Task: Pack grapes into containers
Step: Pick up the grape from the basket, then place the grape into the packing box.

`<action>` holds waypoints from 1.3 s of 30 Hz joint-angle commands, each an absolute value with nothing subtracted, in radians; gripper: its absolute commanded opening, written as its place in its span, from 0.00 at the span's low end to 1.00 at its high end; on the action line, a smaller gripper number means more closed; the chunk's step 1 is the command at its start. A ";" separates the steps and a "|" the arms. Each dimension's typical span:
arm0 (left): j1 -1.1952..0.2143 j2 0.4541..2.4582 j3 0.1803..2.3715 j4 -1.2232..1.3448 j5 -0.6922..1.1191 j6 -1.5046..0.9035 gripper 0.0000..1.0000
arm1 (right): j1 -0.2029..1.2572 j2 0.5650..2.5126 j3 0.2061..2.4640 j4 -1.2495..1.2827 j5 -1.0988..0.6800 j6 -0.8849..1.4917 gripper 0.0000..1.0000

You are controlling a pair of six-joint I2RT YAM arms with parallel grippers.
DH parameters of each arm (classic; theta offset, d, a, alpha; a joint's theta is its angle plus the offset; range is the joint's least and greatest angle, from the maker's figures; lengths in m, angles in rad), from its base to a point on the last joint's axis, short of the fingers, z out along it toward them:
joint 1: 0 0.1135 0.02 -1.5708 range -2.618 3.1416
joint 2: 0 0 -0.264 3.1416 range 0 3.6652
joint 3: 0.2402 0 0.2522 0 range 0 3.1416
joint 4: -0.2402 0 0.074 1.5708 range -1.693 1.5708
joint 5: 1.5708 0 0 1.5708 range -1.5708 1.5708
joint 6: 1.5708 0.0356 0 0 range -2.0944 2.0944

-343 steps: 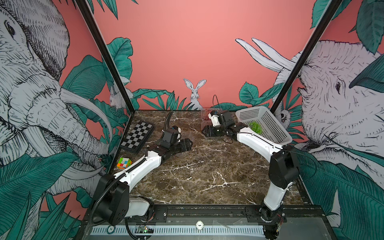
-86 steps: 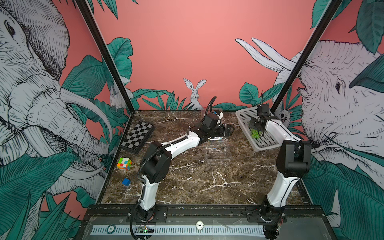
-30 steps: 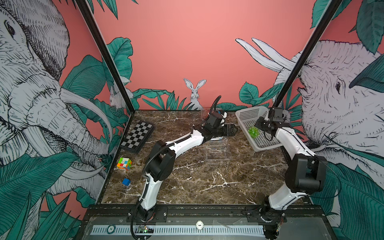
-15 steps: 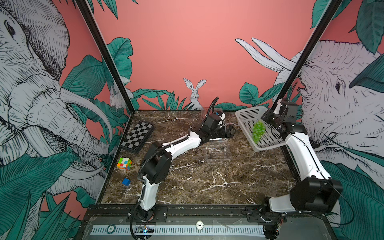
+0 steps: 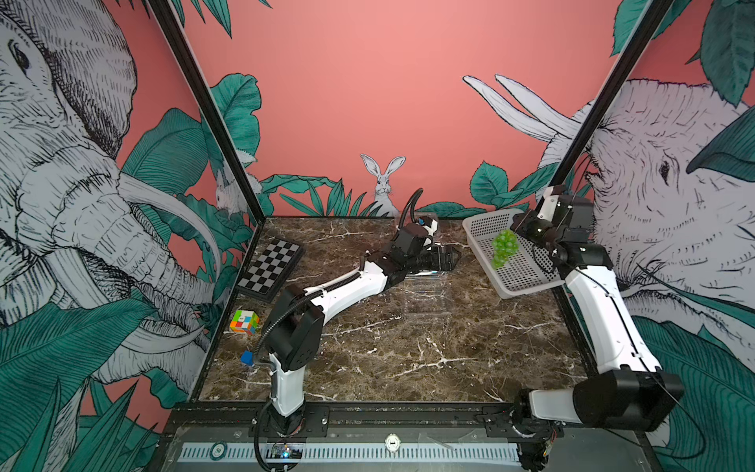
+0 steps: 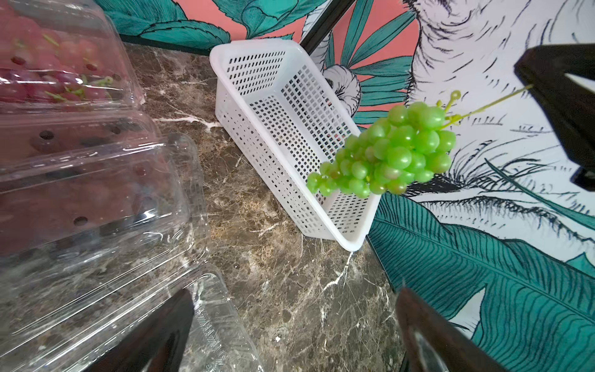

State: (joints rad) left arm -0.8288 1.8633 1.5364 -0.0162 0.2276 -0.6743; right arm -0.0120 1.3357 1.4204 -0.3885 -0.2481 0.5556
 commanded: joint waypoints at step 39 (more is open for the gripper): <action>-0.678 1.502 0.965 0.221 0.256 -0.800 0.99 | 0.460 1.246 1.161 -0.262 -0.164 0.617 0.00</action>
State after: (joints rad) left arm -0.7010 1.5391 0.9840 0.1909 0.2501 -0.7883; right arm 0.4465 1.2396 1.1706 -0.3359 -0.1825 0.6041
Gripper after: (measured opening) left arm 0.993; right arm 0.048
